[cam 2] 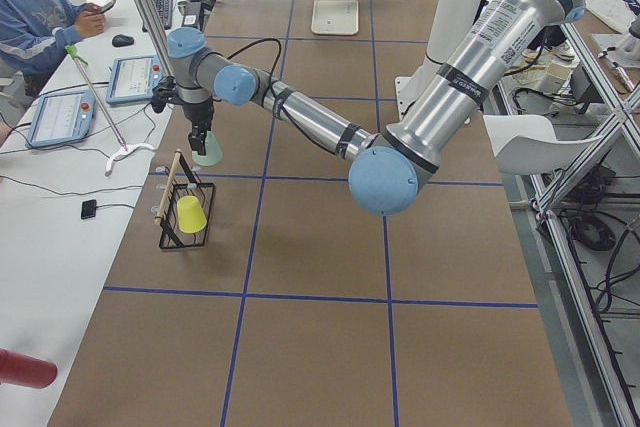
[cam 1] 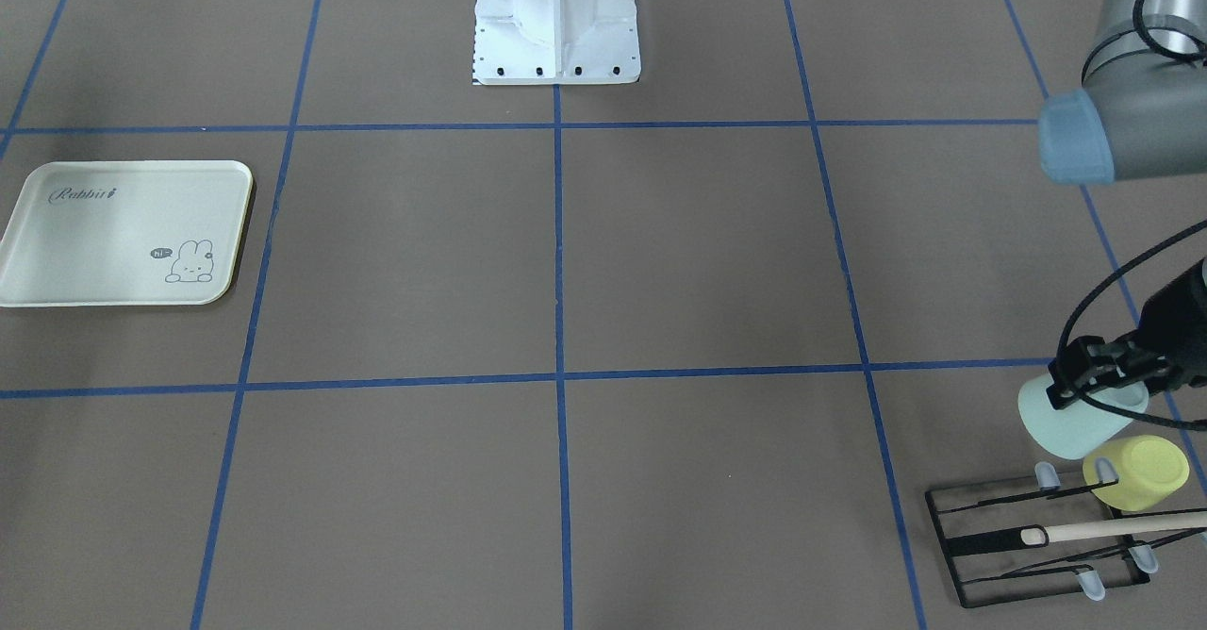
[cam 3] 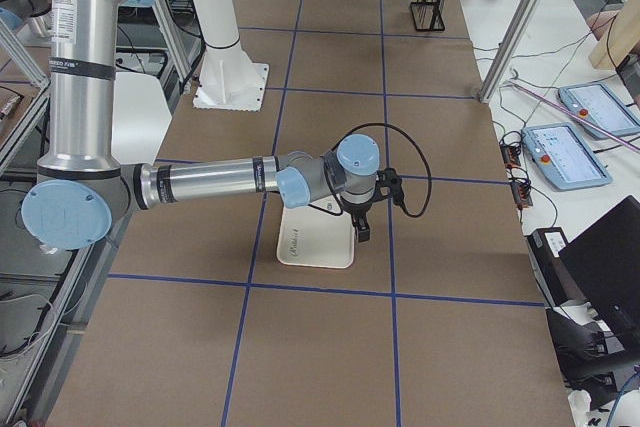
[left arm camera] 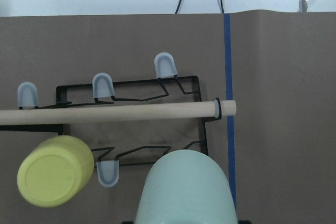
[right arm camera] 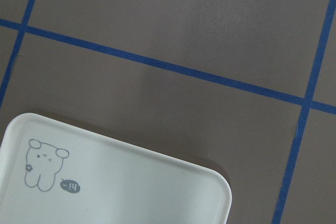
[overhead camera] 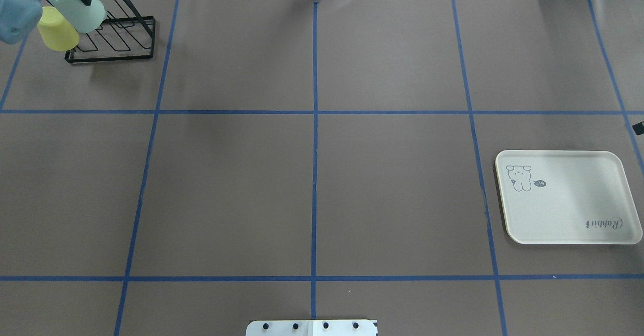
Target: Left arm grabs green cup and hands to right arm on tray
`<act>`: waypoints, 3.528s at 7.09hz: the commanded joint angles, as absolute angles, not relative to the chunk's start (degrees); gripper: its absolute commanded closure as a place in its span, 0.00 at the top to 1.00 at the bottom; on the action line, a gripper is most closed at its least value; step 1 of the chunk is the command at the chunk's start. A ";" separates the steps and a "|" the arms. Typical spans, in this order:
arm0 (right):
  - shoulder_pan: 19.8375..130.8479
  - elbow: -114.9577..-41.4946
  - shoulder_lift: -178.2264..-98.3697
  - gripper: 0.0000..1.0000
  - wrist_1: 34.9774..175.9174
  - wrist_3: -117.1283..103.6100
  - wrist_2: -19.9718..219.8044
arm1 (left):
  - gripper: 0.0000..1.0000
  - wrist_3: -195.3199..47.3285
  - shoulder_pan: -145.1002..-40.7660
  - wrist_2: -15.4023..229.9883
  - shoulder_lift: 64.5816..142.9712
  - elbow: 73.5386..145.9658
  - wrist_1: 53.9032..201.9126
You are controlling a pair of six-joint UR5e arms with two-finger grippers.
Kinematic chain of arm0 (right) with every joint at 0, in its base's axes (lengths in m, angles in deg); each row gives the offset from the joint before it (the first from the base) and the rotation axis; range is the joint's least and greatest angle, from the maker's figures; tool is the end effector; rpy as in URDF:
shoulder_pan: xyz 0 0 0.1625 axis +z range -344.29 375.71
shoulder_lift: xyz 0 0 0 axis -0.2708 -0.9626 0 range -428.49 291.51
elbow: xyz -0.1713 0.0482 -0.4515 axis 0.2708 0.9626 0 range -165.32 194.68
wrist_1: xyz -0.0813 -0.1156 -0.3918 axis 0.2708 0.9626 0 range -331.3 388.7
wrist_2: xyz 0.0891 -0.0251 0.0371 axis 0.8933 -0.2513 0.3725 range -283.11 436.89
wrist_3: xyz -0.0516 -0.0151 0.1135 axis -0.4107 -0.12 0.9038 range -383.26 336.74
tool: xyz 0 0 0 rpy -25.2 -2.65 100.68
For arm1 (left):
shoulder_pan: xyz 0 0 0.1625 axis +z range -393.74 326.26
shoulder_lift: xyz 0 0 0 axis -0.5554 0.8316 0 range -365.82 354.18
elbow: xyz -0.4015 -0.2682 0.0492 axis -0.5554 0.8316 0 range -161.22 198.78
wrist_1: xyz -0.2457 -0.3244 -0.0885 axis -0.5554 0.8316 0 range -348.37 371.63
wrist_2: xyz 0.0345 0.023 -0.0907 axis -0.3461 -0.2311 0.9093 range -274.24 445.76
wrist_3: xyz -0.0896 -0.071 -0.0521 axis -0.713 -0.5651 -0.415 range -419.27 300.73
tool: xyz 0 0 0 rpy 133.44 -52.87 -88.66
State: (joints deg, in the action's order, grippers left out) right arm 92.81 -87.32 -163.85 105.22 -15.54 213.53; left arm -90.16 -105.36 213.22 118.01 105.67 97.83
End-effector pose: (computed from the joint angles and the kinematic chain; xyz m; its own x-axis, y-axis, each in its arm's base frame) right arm -0.0640 -0.4674 0.6468 0.6360 -0.2706 0.7226 0.1254 0.9603 0.2492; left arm 0.1803 -0.7234 0.4079 0.7163 0.0044 -0.6978 0.1010 0.9888 0.1099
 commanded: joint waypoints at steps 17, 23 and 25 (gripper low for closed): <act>62.59 -87.63 -137.22 1.00 31.12 103.48 197.60 | 0.00 -209.90 -79.62 205.38 115.92 121.97 183.77; 52.20 -87.97 -134.41 0.93 24.40 103.65 187.12 | 0.00 -219.91 -77.69 201.80 115.39 122.58 190.74; 52.10 -88.15 -133.97 0.83 23.43 103.92 186.33 | 0.00 -221.33 -77.51 201.69 115.30 122.41 191.98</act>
State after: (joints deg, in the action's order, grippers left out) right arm 52.42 -88.08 -134.31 24.15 103.77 187.25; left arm -220.53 -77.72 202.03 115.34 122.45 191.29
